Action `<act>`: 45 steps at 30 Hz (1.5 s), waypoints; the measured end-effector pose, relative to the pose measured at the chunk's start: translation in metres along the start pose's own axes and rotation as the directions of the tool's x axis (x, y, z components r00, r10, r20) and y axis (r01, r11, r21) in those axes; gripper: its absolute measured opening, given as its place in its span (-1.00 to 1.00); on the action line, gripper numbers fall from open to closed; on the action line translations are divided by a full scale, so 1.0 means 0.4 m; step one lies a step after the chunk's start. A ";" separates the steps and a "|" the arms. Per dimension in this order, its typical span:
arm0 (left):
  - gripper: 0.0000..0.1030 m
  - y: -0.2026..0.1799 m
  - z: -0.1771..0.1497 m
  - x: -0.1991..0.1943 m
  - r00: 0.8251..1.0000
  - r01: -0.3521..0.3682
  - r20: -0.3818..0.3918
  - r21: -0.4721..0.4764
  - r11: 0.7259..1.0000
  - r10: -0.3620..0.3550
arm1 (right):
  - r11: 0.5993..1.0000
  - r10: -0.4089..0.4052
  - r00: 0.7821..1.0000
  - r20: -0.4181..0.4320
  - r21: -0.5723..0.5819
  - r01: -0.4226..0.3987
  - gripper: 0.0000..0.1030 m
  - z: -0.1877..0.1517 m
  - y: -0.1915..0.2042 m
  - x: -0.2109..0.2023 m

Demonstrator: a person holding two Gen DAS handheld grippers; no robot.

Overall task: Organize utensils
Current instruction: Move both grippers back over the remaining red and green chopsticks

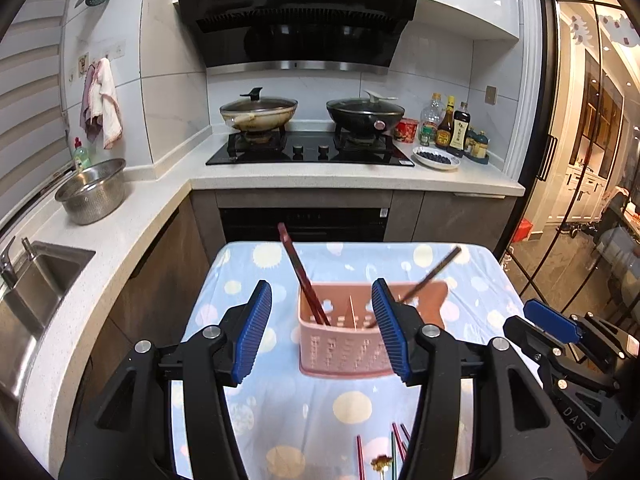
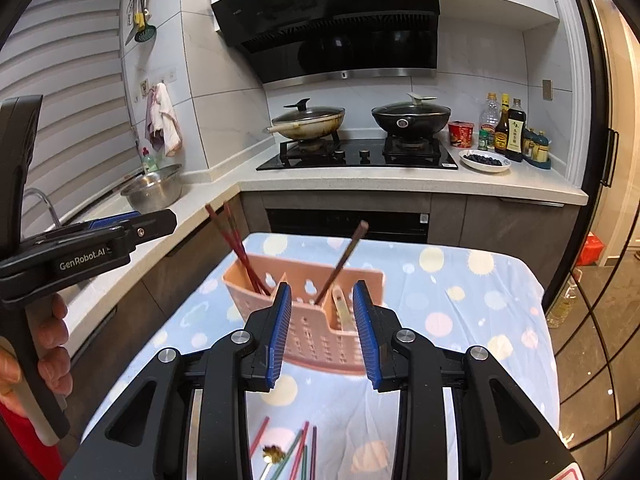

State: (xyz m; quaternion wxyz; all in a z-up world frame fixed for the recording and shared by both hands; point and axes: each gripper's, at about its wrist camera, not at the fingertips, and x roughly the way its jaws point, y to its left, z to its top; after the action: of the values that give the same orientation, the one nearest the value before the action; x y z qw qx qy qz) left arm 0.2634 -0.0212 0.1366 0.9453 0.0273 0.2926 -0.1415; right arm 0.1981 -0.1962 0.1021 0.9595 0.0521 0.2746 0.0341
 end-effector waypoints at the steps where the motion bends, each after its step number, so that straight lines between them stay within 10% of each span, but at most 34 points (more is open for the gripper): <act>1: -0.04 -0.001 -0.016 -0.004 1.000 -0.003 -0.006 -0.001 1.000 0.003 | 1.000 -0.007 1.000 -0.004 -0.006 0.007 -0.39 -0.017 0.002 -0.008; 28: -0.04 -0.060 -0.639 -0.090 0.939 -0.008 -0.342 0.006 1.000 0.010 | 0.998 -0.030 0.950 -0.310 0.044 0.045 -0.39 -0.580 -0.005 -0.168; 45: -0.07 -0.083 -0.751 -0.112 0.909 0.010 -0.416 -0.012 1.000 -0.014 | 0.997 0.005 0.932 -0.363 0.070 0.022 -0.39 -0.668 0.009 -0.191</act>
State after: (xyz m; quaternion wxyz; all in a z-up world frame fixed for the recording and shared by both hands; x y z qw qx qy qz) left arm 0.0546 -0.0014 -0.0857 0.8606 0.0507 0.4879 -0.1367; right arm -0.0084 -0.1782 -0.0830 0.8900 0.0786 0.4481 0.0287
